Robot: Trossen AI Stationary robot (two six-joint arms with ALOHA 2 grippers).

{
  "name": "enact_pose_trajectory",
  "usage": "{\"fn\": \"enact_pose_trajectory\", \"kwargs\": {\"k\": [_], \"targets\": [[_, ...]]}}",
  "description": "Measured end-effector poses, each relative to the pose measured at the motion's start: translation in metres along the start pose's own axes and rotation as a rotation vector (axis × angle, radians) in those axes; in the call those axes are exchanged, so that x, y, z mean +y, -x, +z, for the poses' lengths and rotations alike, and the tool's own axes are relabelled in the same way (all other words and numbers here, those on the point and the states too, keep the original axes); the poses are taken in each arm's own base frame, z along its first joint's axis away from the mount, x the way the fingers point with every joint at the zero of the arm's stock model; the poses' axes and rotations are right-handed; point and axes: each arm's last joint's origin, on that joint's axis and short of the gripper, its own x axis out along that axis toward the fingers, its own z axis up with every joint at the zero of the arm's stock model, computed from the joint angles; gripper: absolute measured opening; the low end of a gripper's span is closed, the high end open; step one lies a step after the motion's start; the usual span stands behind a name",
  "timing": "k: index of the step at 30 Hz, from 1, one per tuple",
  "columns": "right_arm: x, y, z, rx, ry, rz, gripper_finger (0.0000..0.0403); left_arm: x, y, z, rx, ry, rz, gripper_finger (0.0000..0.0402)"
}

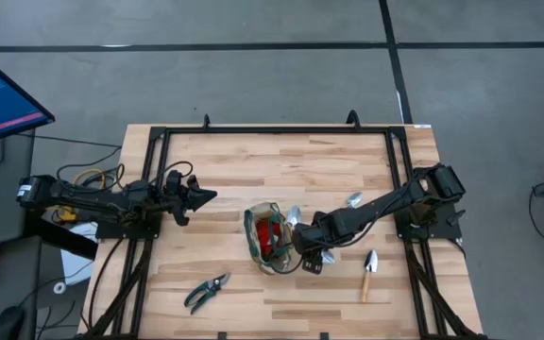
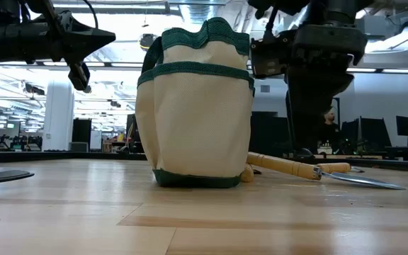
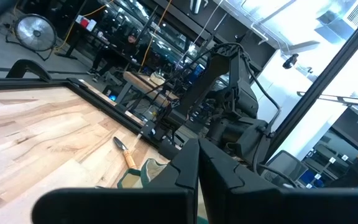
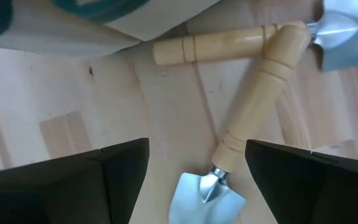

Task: Pick & Place Garden tools in Gardening bag
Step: Put the trowel into the gardening bag

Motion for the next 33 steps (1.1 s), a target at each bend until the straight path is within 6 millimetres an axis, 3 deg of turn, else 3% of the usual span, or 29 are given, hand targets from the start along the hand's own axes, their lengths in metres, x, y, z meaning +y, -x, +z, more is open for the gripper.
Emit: {"fn": "enact_pose_trajectory", "kwargs": {"k": [18, 25, 33], "targets": [[-0.017, -0.005, 0.013, -0.055, 0.007, -0.002, 0.0260, 0.000, 0.000, 0.000, -0.002, -0.003, -0.001, 0.0008], [-0.041, -0.028, -0.006, 0.000, -0.071, -0.043, 0.0260, 0.000, 0.000, 0.000, -0.002, -0.003, 0.000, 0.0008], [-0.042, -0.029, -0.005, -0.025, -0.067, -0.025, 0.0243, 0.000, 0.000, 0.000, -0.010, -0.004, 0.013, 0.0008]]}}
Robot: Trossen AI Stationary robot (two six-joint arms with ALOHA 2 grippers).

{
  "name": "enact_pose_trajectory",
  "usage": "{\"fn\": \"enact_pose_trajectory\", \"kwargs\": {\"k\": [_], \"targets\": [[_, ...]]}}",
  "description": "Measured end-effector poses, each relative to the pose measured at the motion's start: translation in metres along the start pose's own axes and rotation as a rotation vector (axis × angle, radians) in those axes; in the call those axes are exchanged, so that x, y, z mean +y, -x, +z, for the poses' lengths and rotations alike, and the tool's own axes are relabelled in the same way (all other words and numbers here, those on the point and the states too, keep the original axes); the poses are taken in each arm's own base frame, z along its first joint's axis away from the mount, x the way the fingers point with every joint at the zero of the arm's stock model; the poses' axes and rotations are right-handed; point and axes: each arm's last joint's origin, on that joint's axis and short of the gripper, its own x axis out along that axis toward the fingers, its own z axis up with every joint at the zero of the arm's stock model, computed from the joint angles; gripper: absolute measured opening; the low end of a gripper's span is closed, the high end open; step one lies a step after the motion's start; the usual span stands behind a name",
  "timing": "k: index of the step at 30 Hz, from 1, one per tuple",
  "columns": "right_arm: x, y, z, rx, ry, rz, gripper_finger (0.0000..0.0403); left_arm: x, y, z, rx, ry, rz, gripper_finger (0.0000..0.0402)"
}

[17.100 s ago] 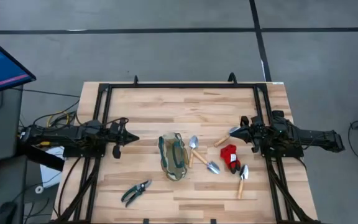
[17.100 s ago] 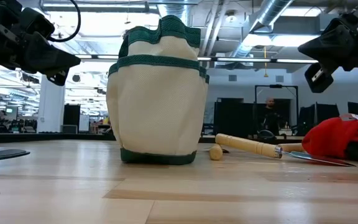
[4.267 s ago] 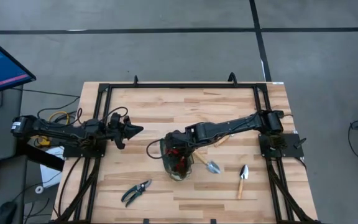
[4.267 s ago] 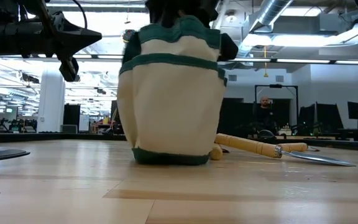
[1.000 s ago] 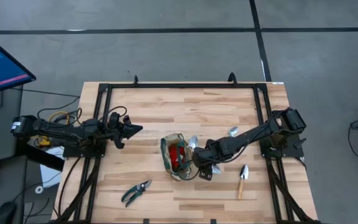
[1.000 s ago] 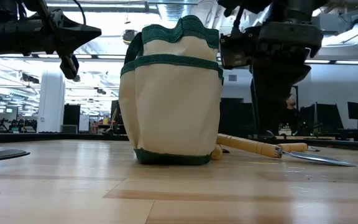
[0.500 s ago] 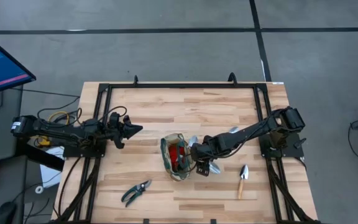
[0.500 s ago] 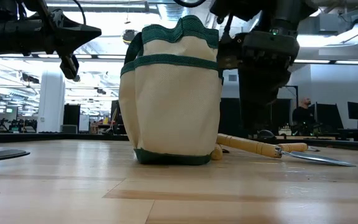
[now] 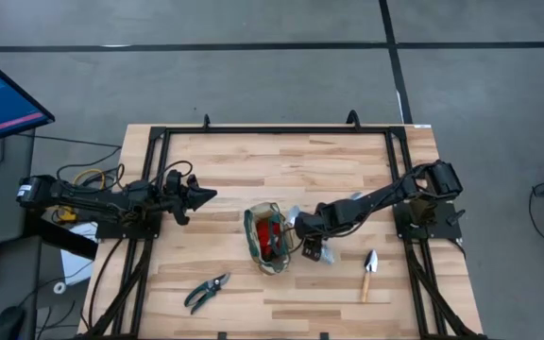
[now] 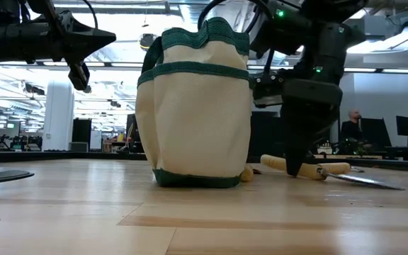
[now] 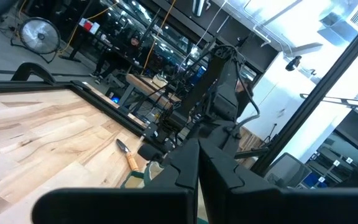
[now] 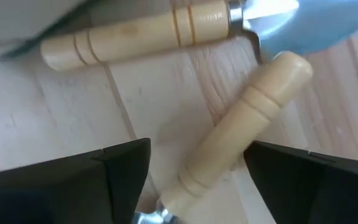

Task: Pick & Place Garden tools in Gardening bag
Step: Put the trowel into the gardening bag

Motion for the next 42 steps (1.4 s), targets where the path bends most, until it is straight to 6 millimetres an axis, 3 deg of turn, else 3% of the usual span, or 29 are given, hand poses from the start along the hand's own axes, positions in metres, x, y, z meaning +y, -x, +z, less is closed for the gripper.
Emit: {"fn": "enact_pose_trajectory", "kwargs": {"k": [11, 22, 28, 37, 42], "targets": [[-0.011, -0.001, 0.006, 0.018, -0.048, 0.014, 0.0066, 0.000, 0.000, 0.000, -0.006, 0.000, 0.009, 0.0008], [-0.007, 0.006, 0.003, 0.008, -0.049, 0.011, 0.0064, 0.000, 0.000, 0.000, -0.006, 0.000, 0.009, 0.0008], [-0.002, 0.047, 0.005, -0.155, -0.058, 0.015, 0.0064, 0.000, 0.000, 0.001, -0.010, 0.001, 0.007, 0.0008], [0.008, 0.144, 0.012, -0.679, 0.065, 0.135, 0.0065, 0.000, 0.000, 0.001, -0.016, 0.002, 0.003, 0.0008], [0.014, 0.170, 0.017, -0.876, 0.198, 0.175, 0.0066, -0.001, 0.000, 0.001, -0.019, 0.008, 0.001, 0.0008]]}}
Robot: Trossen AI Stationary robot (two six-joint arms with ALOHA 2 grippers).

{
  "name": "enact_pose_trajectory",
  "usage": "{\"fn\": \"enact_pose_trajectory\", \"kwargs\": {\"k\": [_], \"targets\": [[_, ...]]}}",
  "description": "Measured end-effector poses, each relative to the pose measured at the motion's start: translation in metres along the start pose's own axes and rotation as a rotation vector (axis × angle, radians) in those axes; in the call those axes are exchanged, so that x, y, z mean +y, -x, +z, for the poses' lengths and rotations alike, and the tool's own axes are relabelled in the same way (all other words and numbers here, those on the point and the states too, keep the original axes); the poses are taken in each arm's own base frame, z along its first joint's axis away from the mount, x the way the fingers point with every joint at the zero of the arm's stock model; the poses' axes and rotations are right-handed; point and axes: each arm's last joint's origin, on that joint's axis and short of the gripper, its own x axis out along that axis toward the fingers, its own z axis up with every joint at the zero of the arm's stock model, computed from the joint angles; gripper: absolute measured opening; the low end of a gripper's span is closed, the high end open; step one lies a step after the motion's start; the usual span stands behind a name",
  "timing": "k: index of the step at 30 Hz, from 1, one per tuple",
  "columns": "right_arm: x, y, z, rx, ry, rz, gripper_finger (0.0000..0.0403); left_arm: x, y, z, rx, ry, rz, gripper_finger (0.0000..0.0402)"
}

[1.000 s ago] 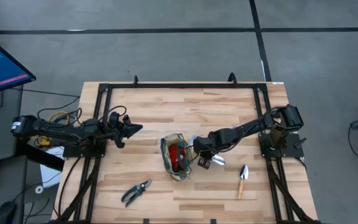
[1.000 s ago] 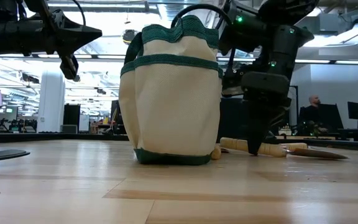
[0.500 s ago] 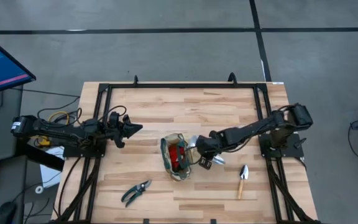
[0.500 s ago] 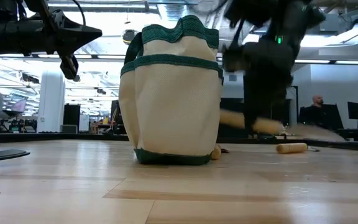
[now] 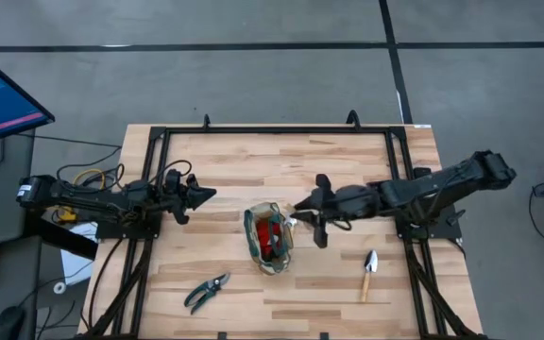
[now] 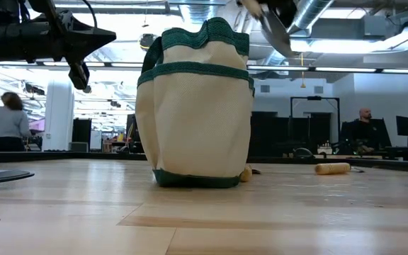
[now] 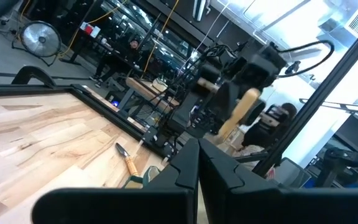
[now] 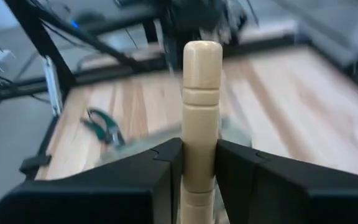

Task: Pick & Place Garden tools in Gardening bag
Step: Put the trowel into the gardening bag

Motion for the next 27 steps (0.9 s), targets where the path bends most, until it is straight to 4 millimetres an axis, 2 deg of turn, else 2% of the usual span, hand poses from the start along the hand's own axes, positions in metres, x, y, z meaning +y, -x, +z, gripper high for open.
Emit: {"fn": "enact_pose_trajectory", "kwargs": {"k": [4, 9, 12, 16, 27], "targets": [[0.008, -0.002, -0.004, -0.164, 0.038, 0.095, 0.0067, 0.000, 0.000, 0.000, -0.005, 0.003, -0.003, 0.0008], [0.005, -0.002, -0.037, -0.374, -0.014, 0.184, 0.0067, 0.000, 0.000, 0.001, -0.006, 0.003, -0.004, 0.0008], [-0.001, 0.002, -0.050, -0.472, -0.046, 0.198, 0.0067, 0.000, 0.000, 0.001, -0.008, 0.003, -0.003, 0.0008], [-0.009, 0.001, -0.064, -0.508, -0.036, 0.182, 0.0067, 0.000, 0.000, 0.001, -0.014, 0.004, 0.002, 0.0008], [-0.011, -0.029, -0.095, -0.610, -0.024, 0.190, 0.0068, 0.000, 0.000, 0.002, -0.031, -0.002, 0.022, 0.0008]]}}
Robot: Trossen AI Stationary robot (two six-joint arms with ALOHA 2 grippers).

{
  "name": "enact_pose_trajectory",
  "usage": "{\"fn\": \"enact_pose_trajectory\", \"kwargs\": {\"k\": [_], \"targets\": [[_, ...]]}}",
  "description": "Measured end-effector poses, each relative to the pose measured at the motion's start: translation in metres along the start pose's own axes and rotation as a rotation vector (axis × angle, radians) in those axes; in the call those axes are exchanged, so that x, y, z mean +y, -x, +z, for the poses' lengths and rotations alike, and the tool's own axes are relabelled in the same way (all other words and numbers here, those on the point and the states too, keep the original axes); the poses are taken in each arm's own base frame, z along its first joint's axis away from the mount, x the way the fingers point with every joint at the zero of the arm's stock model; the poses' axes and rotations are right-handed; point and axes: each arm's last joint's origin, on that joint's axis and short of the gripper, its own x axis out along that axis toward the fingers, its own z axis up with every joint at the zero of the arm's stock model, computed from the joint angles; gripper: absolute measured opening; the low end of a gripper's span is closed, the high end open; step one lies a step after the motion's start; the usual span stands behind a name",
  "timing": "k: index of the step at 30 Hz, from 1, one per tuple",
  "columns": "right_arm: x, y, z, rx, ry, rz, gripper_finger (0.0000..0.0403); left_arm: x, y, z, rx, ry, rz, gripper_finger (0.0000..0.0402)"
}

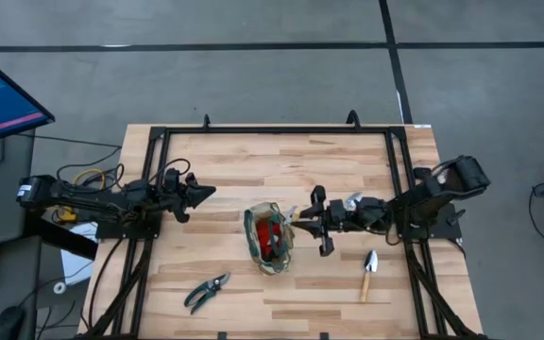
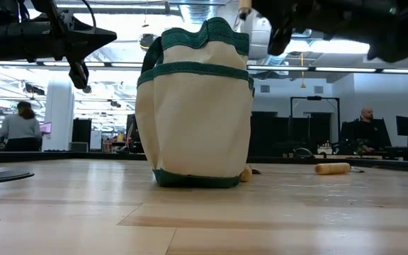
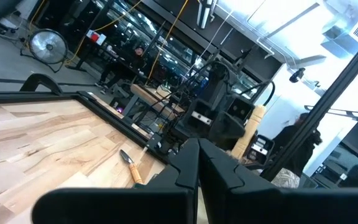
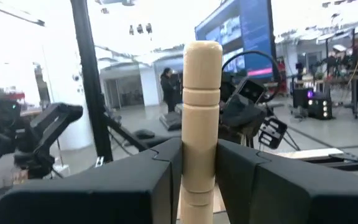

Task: Pick & Place Garden tools in Gardening bag
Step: Put the trowel into the gardening bag

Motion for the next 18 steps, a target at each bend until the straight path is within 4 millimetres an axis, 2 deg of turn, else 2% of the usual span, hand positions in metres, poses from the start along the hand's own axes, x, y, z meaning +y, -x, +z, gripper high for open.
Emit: {"fn": "enact_pose_trajectory", "kwargs": {"k": [7, 18], "targets": [[-0.001, -0.002, -0.026, 0.002, -0.035, 0.014, 0.0068, 0.000, 0.000, 0.000, -0.001, 0.000, -0.001, 0.0008], [-0.008, -0.001, -0.037, 0.052, 0.003, -0.012, 0.0068, 0.000, 0.000, 0.001, -0.005, 0.001, -0.004, 0.0008]]}}
